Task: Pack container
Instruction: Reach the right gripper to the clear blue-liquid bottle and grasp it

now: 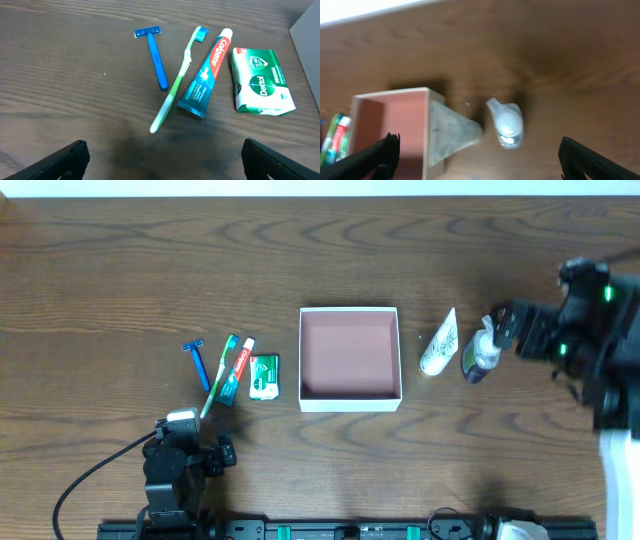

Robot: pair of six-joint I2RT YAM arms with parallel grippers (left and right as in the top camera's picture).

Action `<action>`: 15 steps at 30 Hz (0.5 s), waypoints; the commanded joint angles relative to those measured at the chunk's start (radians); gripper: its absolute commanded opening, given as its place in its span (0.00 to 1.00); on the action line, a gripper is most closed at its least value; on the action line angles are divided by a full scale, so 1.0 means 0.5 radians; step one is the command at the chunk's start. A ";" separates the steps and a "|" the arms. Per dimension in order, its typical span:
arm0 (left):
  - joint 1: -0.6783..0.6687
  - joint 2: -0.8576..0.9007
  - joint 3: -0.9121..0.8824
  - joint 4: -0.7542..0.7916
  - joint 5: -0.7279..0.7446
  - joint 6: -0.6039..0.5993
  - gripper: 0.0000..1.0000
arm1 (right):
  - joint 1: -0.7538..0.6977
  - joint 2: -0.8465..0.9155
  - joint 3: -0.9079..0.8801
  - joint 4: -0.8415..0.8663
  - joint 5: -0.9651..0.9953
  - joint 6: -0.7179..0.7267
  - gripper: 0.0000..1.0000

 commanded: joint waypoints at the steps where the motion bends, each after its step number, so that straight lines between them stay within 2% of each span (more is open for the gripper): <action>1: 0.008 -0.006 -0.024 -0.002 -0.002 0.011 0.98 | -0.032 0.268 0.143 -0.117 0.057 -0.137 0.99; 7: 0.008 -0.006 -0.024 -0.002 -0.002 0.011 0.98 | -0.024 0.659 0.141 -0.262 0.056 -0.150 0.99; 12: 0.008 -0.007 -0.024 -0.001 -0.002 0.011 0.98 | 0.008 0.921 0.138 -0.294 0.074 -0.143 0.93; 15: 0.008 -0.006 -0.024 -0.001 -0.002 0.011 0.98 | 0.008 1.048 0.134 -0.286 0.166 -0.073 0.84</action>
